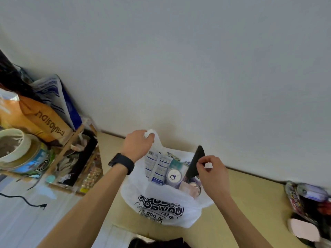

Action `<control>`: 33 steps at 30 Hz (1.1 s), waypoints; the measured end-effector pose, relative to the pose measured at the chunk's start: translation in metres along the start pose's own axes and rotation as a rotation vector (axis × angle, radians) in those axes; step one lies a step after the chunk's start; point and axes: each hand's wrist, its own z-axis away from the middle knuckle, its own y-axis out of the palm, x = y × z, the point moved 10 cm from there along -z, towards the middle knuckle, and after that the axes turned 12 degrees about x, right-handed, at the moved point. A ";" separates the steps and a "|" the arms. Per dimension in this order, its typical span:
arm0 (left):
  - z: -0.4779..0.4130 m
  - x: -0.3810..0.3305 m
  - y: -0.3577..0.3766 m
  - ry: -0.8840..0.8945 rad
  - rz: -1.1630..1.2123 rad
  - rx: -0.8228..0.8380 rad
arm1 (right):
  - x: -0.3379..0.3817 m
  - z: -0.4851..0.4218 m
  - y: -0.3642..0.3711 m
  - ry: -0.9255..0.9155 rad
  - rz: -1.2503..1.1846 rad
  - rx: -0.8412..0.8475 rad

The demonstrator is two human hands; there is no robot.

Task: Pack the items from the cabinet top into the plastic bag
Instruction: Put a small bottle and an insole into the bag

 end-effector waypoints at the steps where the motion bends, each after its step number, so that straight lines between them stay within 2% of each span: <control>1: -0.001 -0.003 0.002 0.027 0.123 0.029 | -0.011 0.002 0.003 0.084 -0.113 0.023; 3: -0.001 -0.007 0.004 0.068 0.310 0.055 | -0.030 0.005 0.018 0.238 -0.421 0.066; 7: 0.002 -0.011 0.014 0.116 0.372 0.114 | -0.054 0.005 0.071 0.551 -1.038 0.167; 9: 0.003 -0.011 0.018 0.127 0.343 0.157 | -0.057 0.001 0.095 0.643 -1.126 0.218; 14: 0.009 -0.012 0.017 0.152 0.210 0.182 | -0.057 -0.027 0.120 0.578 -0.849 0.240; 18: 0.014 -0.003 0.012 0.150 0.238 0.157 | -0.071 -0.048 0.092 0.505 -0.298 0.172; 21: 0.021 -0.002 0.018 0.153 0.155 0.186 | -0.070 -0.059 0.077 0.395 0.000 0.281; 23: 0.023 0.002 0.020 0.133 0.097 0.153 | -0.080 -0.059 0.079 0.400 -0.029 0.383; 26: 0.025 0.004 0.018 0.136 0.072 0.055 | -0.101 -0.054 0.074 0.413 -0.119 0.394; 28: 0.028 0.000 0.019 0.156 0.027 0.002 | -0.106 -0.046 0.065 0.370 0.027 0.362; 30: 0.035 -0.008 0.016 0.216 -0.028 -0.063 | -0.113 -0.033 0.053 0.332 0.167 0.260; 32: 0.046 -0.025 0.012 0.351 -0.212 -0.191 | -0.113 -0.012 0.049 0.300 0.229 0.195; 33: 0.054 -0.035 0.013 0.436 -0.371 -0.282 | -0.109 -0.002 0.054 0.245 0.267 0.216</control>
